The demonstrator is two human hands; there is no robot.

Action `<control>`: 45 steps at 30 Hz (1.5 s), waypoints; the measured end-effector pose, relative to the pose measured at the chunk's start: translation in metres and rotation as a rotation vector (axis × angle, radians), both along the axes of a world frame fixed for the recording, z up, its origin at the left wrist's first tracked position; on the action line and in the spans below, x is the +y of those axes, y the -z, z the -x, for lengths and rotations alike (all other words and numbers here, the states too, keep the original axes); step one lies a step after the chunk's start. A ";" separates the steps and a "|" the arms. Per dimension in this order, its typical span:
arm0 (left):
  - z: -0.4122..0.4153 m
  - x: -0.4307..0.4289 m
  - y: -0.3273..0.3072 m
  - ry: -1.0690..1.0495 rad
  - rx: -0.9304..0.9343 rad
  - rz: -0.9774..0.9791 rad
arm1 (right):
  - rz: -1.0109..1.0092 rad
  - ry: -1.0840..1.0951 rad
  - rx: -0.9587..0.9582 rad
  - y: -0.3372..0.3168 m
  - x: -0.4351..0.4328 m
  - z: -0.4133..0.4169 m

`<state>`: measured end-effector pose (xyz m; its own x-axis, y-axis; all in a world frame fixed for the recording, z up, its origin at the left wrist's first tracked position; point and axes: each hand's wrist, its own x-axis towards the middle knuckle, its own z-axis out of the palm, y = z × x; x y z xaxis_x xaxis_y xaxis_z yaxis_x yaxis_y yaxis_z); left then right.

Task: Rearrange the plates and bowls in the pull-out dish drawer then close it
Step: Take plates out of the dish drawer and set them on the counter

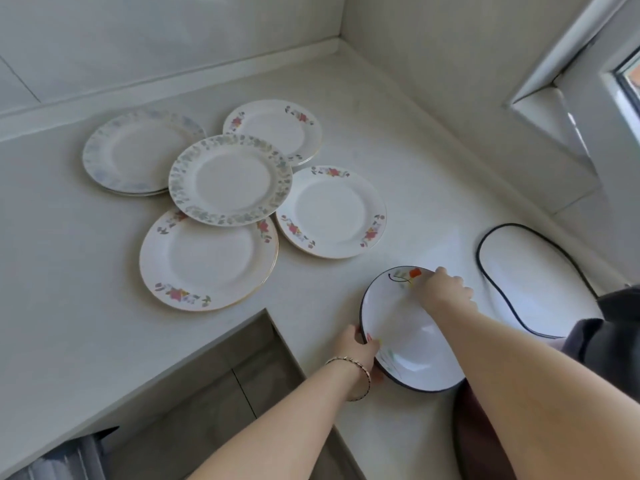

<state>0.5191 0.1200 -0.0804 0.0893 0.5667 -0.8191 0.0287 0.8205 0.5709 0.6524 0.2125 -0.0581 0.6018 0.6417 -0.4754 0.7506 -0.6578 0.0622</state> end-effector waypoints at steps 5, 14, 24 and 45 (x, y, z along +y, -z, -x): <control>0.024 -0.007 -0.010 -0.023 0.157 -0.134 | 0.031 -0.195 0.099 -0.013 0.003 0.011; 0.203 -0.099 -0.048 -0.417 0.129 -0.159 | 0.052 -0.719 0.479 -0.045 -0.031 0.172; 0.402 -0.324 -0.067 -0.580 0.295 -0.212 | 0.254 -0.864 0.797 -0.053 -0.212 0.385; 0.564 -0.460 0.084 -0.845 0.444 0.270 | 0.474 -0.260 0.916 0.129 -0.398 0.524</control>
<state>-0.0452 -0.3396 -0.1646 -0.6042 0.0927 -0.7914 -0.4596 0.7708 0.4412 0.1285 -0.1854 -0.1870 -0.2408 0.3292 -0.9130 0.7552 -0.5274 -0.3893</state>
